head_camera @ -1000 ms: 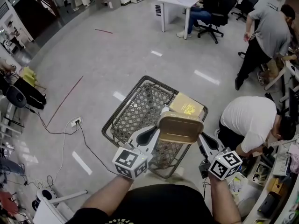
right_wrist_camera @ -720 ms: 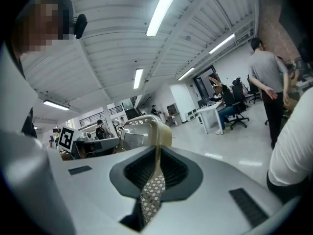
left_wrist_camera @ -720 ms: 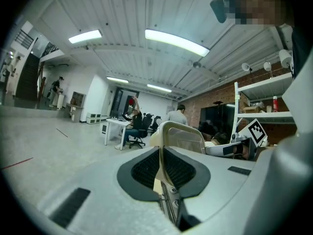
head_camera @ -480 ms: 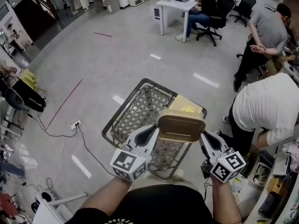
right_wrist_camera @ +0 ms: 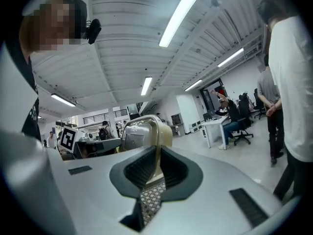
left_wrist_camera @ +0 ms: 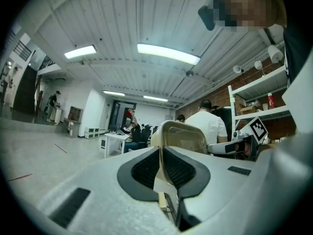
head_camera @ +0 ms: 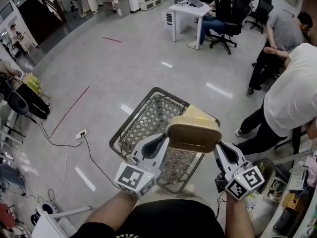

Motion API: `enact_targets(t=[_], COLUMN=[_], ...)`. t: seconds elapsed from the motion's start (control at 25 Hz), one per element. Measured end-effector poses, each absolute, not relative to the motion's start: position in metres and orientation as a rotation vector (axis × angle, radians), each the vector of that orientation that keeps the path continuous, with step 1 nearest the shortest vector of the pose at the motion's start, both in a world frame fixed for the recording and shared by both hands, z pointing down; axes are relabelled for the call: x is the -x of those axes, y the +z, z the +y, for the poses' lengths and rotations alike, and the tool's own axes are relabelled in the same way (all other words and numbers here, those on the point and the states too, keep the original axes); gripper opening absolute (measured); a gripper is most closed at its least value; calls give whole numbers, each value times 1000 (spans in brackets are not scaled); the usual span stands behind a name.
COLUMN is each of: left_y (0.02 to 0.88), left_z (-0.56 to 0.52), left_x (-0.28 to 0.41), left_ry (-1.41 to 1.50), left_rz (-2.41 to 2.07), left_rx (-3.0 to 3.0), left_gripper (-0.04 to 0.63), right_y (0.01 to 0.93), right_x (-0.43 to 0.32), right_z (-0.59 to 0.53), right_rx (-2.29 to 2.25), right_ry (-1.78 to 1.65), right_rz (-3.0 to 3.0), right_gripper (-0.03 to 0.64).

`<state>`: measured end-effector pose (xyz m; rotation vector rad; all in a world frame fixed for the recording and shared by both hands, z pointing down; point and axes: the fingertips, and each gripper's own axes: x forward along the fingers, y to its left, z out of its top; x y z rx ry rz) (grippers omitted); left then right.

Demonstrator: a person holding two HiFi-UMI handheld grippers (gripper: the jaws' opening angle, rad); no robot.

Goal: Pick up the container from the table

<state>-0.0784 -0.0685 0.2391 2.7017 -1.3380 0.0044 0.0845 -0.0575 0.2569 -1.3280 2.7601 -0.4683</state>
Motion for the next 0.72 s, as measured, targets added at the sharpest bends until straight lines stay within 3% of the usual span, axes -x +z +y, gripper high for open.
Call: enact_targets(t=[0.72], left_y=[196], left_z=[-56], left_x=[89], left_ry=[-58], left_rz=[-1382], left_rx=[-2753], left_gripper=[29], right_y=[207], right_x=[-76], right_z=[-43], right_rx=[1286], right_ry=[-308], right_rz=[2753], right_gripper=[32])
